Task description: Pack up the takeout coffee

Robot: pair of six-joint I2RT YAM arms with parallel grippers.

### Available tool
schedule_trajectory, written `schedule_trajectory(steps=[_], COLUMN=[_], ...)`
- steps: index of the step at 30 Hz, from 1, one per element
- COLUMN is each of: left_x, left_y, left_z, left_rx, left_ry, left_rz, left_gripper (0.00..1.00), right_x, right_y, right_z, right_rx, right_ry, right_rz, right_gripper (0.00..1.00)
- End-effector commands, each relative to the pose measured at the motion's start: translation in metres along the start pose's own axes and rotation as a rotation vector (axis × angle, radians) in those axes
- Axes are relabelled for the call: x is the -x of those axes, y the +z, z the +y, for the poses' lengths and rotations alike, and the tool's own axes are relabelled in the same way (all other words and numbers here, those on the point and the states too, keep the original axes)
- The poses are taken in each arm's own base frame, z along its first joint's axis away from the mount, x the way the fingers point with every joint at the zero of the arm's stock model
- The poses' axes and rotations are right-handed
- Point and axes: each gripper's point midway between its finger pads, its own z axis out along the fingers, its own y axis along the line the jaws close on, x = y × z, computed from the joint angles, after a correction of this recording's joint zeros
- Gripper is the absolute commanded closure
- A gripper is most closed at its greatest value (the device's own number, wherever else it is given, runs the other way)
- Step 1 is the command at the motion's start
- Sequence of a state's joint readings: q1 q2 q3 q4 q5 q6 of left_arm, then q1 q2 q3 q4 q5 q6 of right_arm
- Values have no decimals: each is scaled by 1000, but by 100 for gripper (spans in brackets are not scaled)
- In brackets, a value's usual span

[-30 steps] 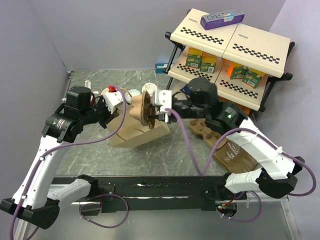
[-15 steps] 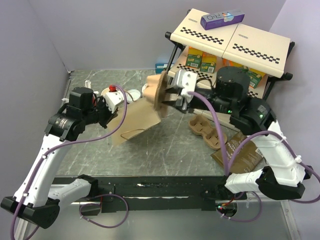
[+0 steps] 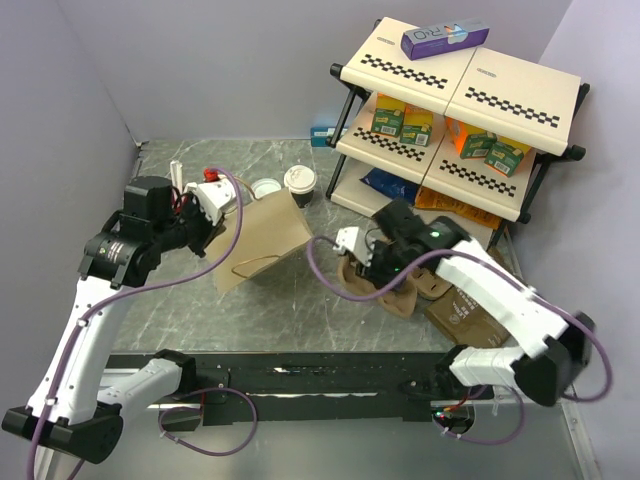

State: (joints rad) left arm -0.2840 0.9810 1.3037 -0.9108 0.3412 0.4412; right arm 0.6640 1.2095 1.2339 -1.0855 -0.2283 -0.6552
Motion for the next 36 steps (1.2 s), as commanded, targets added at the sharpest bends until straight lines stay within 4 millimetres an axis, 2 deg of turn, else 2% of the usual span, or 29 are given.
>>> schedule_trajectory(steps=[1, 4, 8, 10, 11, 12, 14, 15, 17, 20, 24, 36], left_x=[23, 24, 24, 24, 24, 25, 24, 24, 24, 24, 22, 17], left_y=[-10, -10, -6, -3, -3, -2, 0, 0, 1, 2, 5, 8], left_z=[3, 4, 4, 4, 5, 4, 5, 6, 5, 5, 4, 4], left_rx=[5, 3, -9, -17, -16, -18, -19, -20, -25, -34, -41, -42], left_ry=[-10, -15, -25, -31, -34, -31, -31, -30, -32, -33, -39, -51], left_rz=[-72, -73, -77, -76, -75, -77, -71, -70, -66, -63, -58, -47], left_gripper=[99, 99, 99, 99, 99, 99, 99, 99, 99, 99, 99, 99], right_x=[-12, -18, -21, -22, -20, -20, -21, -20, -22, -20, -24, -30], right_y=[29, 55, 77, 87, 89, 91, 92, 92, 89, 87, 90, 110], right_z=[-3, 1, 6, 6, 7, 7, 7, 10, 12, 16, 19, 13], right_rx=[19, 87, 129, 124, 125, 119, 114, 125, 132, 151, 176, 120], right_ry=[-14, 13, 11, 12, 17, 26, 53, 58, 67, 91, 118, 170], right_rz=[68, 126, 119, 91, 69, 54, 6, -19, -42, -97, -123, -69], right_gripper=[100, 100, 100, 95, 92, 82, 72, 59, 51, 48, 48, 46])
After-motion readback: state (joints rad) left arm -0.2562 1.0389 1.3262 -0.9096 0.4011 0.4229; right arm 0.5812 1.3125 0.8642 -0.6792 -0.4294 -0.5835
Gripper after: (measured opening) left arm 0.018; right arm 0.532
